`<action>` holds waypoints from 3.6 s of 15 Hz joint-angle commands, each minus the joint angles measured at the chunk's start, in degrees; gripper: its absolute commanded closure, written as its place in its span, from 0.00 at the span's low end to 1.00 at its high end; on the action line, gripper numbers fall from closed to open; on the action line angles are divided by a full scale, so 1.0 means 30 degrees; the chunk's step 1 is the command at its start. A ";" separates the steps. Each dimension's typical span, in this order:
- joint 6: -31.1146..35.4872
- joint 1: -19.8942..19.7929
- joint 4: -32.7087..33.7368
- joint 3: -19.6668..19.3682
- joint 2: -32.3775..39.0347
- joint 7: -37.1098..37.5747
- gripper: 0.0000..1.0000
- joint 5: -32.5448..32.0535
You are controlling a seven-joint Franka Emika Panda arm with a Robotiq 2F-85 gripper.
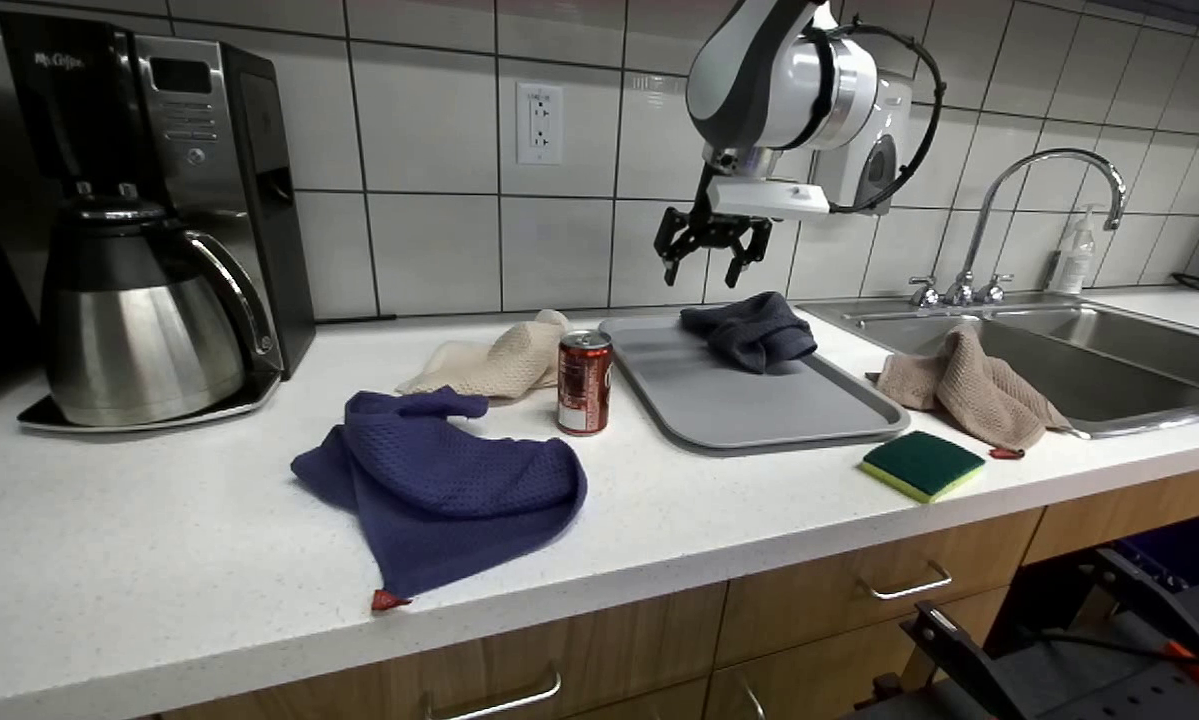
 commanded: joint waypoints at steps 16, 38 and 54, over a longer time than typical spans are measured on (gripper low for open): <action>-0.0076 0.0037 -0.2244 -0.2604 -0.1328 0.3624 0.00 -0.1487; -0.0812 0.0518 -0.0589 -0.3473 0.0914 0.6340 0.00 -0.2220; -0.1684 0.0420 0.1325 -0.3278 0.3120 0.6225 0.69 -0.1730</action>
